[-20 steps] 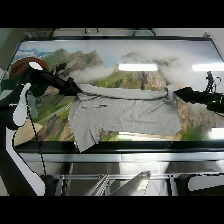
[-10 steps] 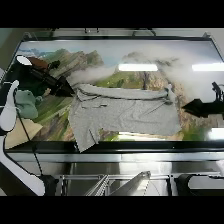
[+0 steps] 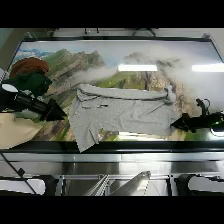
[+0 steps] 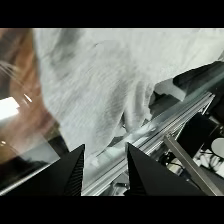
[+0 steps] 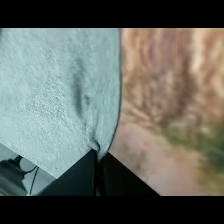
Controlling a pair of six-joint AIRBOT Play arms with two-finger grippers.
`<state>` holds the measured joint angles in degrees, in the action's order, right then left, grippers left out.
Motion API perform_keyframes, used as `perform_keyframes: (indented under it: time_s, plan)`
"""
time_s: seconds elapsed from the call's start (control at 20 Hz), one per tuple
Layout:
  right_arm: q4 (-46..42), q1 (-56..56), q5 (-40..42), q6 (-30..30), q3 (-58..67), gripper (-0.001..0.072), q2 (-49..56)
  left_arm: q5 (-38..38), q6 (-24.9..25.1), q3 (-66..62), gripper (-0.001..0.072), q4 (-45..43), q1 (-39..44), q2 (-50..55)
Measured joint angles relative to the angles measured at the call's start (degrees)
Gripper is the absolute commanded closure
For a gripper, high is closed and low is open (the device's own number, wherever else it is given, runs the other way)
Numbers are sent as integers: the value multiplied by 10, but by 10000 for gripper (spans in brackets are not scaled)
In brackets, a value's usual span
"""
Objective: Fold the shirts.
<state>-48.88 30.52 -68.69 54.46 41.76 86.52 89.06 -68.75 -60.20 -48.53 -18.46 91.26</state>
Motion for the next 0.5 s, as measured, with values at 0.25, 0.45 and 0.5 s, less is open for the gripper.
perform_keyframes:
  time_s: [0.25,0.45,0.5]
  plan:
    - [-9,-16,7,2,-5,689,-21,-43,9,120,117,0,-9,-35]
    - [-17,-14,6,4,-6,689,-43,-106,19,170,204,4,15,-42]
    - [-19,-14,6,4,-6,689,-47,-120,20,176,205,11,25,-43]
